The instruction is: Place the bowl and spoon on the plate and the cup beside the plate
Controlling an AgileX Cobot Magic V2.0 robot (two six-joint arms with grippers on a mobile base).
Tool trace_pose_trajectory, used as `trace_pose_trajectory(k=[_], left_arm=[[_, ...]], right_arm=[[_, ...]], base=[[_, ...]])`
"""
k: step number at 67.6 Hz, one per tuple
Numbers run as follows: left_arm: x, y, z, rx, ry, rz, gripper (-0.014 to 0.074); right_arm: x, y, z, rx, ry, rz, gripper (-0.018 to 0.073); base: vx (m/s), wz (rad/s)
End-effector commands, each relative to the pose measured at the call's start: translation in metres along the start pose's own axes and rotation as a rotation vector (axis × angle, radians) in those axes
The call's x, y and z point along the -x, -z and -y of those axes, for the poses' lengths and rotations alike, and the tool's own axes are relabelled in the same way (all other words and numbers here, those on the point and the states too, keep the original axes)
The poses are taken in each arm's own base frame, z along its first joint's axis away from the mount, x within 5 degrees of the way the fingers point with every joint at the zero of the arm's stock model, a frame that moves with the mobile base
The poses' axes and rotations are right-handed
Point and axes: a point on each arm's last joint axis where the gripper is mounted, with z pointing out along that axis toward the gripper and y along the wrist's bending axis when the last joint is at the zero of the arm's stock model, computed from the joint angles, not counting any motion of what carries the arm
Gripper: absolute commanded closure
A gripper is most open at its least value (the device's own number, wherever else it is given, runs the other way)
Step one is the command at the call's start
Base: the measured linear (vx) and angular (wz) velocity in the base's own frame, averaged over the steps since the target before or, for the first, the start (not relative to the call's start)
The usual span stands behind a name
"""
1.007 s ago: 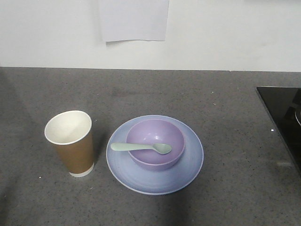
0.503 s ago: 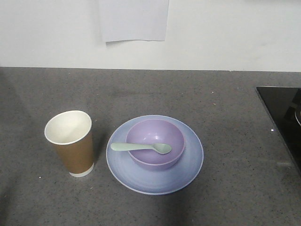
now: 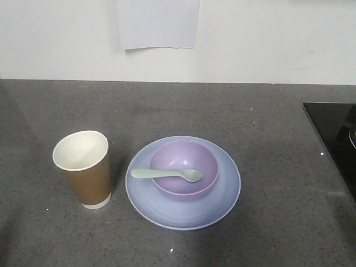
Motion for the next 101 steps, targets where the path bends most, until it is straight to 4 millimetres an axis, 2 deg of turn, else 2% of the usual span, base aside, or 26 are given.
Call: trace_pose_trajectory(k=[1,29,49,101], left_arm=[[0.014,0.003,0.002,-0.017,0.013,0.113,0.0603],[0.014,0.003,0.002,-0.017,0.013,0.113,0.0603],[0.014,0.003,0.002,-0.017,0.013,0.113,0.0603],[0.014,0.003,0.002,-0.017,0.013,0.113,0.0603]], right_arm=[[0.002,0.004,0.001,-0.015,-0.009,0.144,0.0570],[-0.040,0.006,0.003,-0.015,-0.051,0.217,0.0570],[-0.039,0.007,0.007,-0.091,-0.076,0.233,0.0570],[-0.040,0.006,0.007,-0.086,-0.093,0.223,0.0570]], base=[[0.00,0.00],[0.00,0.00],[0.00,0.00],[0.00,0.00]])
